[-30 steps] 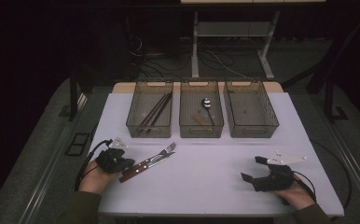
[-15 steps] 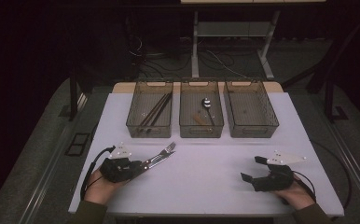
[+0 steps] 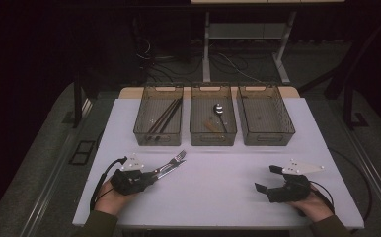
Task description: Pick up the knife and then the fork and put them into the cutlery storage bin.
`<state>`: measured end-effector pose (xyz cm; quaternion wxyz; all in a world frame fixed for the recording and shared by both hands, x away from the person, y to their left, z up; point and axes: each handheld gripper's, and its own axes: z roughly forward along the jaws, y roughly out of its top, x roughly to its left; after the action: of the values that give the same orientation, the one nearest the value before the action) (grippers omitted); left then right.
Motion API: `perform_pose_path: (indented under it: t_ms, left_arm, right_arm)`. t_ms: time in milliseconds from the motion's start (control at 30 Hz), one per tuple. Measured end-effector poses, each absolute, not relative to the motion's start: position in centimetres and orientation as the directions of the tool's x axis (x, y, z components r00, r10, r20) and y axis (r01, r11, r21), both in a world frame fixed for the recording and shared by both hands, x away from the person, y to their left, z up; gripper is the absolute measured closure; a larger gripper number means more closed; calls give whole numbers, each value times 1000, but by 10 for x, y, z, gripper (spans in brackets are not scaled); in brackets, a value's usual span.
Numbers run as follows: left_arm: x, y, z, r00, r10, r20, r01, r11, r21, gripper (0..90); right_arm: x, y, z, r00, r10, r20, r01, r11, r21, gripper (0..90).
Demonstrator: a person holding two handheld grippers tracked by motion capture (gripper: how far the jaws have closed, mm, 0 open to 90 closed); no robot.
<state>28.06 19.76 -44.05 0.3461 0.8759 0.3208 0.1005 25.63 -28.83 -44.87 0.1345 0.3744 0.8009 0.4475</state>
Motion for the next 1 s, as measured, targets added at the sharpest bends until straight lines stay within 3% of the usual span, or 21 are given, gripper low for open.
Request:
perform_pose_path:
  t_ms: [767, 1000]
  left_arm:
    - [281, 199, -445, 805, 592, -35, 451, -572, 685, 772]
    - [280, 188, -436, 846, 531, -54, 414, -589, 694, 772]
  right_arm:
    - [256, -287, -449, -692, 712, 119, 473, 322, 820, 112]
    - [257, -285, -445, -732, 672, 113, 444, 344, 827, 111]
